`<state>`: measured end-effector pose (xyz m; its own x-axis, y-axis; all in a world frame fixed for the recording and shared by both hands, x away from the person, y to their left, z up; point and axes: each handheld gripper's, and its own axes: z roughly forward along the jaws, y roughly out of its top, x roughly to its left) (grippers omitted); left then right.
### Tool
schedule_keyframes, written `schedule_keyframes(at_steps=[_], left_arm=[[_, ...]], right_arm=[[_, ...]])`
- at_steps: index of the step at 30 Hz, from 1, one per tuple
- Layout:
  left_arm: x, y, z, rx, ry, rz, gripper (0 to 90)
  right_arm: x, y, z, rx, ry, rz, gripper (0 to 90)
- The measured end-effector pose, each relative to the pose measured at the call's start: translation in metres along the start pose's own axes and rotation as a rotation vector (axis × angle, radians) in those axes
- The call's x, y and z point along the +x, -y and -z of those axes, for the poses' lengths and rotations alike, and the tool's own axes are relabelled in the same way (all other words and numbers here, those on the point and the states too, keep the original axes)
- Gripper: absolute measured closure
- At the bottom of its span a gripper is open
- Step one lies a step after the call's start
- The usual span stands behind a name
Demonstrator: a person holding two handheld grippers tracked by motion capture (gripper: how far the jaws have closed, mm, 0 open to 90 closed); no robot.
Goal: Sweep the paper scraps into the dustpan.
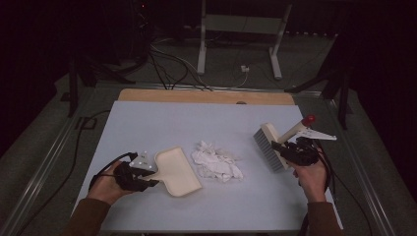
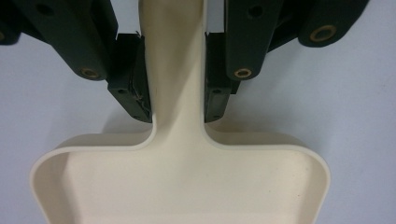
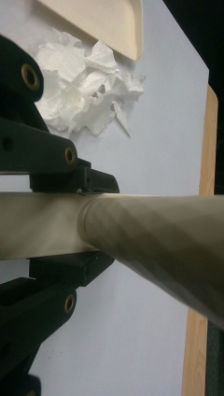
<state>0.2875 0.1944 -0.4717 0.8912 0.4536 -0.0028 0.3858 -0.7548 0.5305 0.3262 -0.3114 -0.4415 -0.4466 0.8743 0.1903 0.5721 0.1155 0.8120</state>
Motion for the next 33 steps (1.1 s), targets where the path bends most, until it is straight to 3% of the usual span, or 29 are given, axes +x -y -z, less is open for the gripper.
schedule_keyframes(at_steps=[16, 23, 33], left_arm=[[0.003, -0.012, -0.014, 0.024, 0.016, -0.008, 67.0], [0.003, -0.017, -0.018, 0.020, 0.020, -0.014, 67.0], [0.003, -0.024, -0.023, 0.020, 0.023, -0.020, 67.0]], right_arm=[[0.008, 0.001, -0.005, 0.022, 0.013, -0.007, 67.3], [0.022, 0.001, -0.015, 0.056, 0.055, 0.013, 67.3], [0.038, 0.003, -0.028, 0.095, 0.068, 0.012, 67.4]])
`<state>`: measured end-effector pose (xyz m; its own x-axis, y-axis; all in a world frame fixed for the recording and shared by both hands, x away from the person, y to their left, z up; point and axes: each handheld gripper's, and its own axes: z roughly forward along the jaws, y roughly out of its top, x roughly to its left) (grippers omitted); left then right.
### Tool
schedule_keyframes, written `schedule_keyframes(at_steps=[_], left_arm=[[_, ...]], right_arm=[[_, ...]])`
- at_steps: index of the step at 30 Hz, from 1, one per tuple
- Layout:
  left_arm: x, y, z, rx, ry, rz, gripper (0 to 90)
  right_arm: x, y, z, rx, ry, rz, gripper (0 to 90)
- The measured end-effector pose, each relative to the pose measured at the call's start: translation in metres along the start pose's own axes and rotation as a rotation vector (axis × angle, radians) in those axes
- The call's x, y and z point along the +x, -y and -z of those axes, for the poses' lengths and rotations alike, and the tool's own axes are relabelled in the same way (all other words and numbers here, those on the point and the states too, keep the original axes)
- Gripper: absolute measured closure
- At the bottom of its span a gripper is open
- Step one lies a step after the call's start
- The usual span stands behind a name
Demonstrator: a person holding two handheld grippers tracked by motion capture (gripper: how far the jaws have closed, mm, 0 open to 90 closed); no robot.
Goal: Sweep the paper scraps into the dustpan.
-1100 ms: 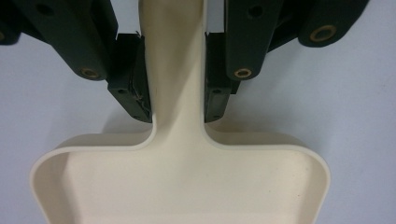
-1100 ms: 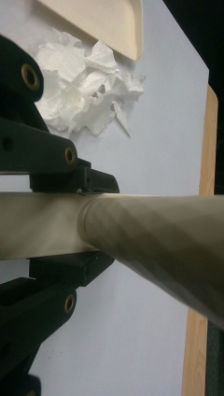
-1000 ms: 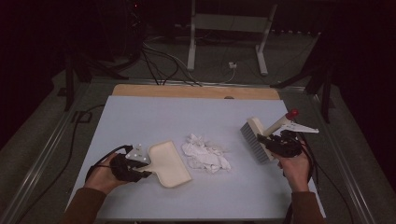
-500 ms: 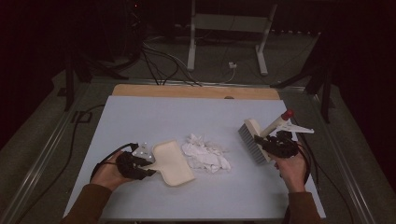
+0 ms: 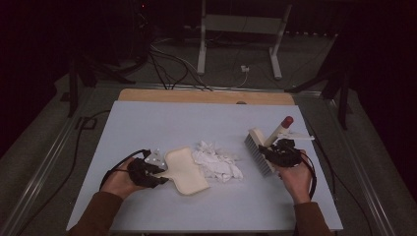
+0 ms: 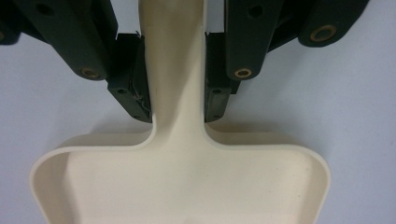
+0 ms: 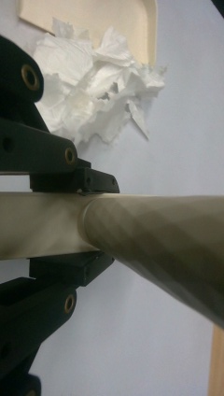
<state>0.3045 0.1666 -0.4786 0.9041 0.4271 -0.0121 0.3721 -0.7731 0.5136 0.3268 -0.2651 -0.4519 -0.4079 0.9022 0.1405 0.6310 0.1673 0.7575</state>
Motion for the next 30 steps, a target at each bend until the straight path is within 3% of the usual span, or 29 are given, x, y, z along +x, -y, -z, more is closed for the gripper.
schedule_keyframes(at_steps=[8, 30], left_arm=[[-0.001, -0.006, -0.004, 0.001, 0.006, -0.009, 67.0], [0.000, -0.009, -0.006, 0.002, 0.011, -0.009, 66.9]], right_arm=[[0.014, 0.001, -0.011, 0.040, -0.002, 0.001, 67.4], [0.047, -0.010, -0.032, 0.066, -0.031, -0.003, 67.4]])
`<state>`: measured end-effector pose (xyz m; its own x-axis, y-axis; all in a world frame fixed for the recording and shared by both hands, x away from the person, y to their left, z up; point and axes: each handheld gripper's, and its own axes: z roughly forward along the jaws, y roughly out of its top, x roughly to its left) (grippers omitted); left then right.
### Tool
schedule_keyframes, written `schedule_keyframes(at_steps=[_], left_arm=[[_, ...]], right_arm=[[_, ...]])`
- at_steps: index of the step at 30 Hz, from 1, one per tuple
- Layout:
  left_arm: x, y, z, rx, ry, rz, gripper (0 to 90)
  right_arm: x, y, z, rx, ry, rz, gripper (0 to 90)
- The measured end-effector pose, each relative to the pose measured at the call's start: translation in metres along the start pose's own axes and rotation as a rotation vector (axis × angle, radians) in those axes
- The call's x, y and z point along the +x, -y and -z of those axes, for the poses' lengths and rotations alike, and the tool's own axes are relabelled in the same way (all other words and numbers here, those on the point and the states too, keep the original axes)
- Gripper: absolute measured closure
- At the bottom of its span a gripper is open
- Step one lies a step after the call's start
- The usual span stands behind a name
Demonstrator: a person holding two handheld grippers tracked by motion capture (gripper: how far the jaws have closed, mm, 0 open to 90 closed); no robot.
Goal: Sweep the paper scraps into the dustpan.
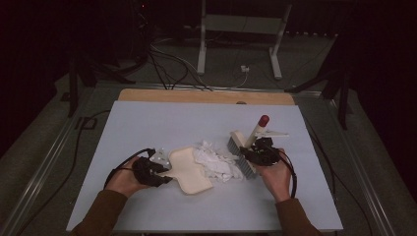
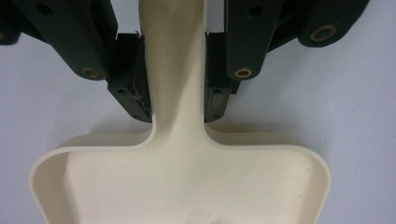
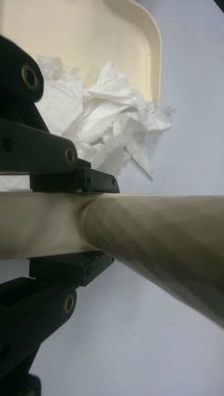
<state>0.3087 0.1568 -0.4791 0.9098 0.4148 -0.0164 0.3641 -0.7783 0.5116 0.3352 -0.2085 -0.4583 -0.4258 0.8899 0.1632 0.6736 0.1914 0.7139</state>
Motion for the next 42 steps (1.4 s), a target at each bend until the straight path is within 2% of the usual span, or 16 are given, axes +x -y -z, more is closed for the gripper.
schedule_keyframes(at_steps=[19, 42], left_arm=[[0.002, 0.000, -0.001, 0.002, -0.002, 0.002, 66.9], [0.000, -0.008, -0.007, -0.007, 0.007, -0.007, 66.9]], right_arm=[[0.032, -0.013, -0.020, 0.019, -0.027, 0.041, 67.4], [0.049, -0.015, -0.022, 0.021, -0.067, 0.073, 67.4]])
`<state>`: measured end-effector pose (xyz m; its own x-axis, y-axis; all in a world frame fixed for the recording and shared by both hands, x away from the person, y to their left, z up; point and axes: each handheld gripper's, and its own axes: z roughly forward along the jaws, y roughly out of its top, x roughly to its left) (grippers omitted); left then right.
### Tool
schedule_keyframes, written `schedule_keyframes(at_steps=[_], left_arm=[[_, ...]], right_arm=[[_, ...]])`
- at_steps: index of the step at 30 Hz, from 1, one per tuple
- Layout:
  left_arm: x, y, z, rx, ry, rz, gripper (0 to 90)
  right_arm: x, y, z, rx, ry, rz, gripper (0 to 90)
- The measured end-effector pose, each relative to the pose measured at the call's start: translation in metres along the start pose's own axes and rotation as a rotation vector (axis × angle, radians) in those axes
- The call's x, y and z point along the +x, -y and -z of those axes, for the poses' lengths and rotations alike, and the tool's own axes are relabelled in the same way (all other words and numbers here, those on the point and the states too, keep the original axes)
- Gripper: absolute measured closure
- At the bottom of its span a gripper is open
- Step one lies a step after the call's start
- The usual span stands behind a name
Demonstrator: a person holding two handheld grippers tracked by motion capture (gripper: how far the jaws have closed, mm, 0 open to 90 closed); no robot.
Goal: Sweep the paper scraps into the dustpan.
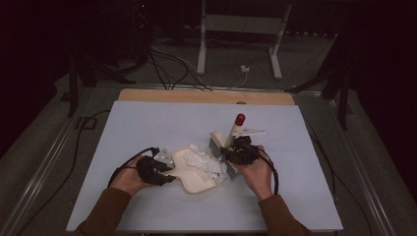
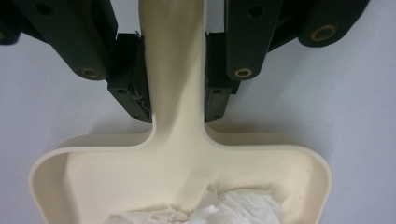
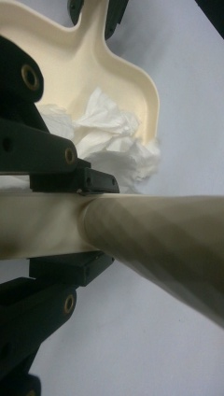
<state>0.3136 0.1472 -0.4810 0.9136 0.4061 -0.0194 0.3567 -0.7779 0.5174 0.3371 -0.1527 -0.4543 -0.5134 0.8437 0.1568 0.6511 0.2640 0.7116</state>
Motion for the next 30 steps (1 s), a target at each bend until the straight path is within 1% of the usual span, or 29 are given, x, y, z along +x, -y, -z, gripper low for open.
schedule_keyframes(at_steps=[19, 30], left_arm=[[0.000, -0.002, -0.002, -0.002, 0.002, -0.008, 66.8], [-0.001, -0.003, -0.003, -0.005, 0.003, -0.004, 66.8]], right_arm=[[0.014, -0.003, -0.002, 0.001, -0.030, 0.025, 67.4], [0.023, -0.005, -0.002, -0.003, -0.050, 0.038, 67.4]])
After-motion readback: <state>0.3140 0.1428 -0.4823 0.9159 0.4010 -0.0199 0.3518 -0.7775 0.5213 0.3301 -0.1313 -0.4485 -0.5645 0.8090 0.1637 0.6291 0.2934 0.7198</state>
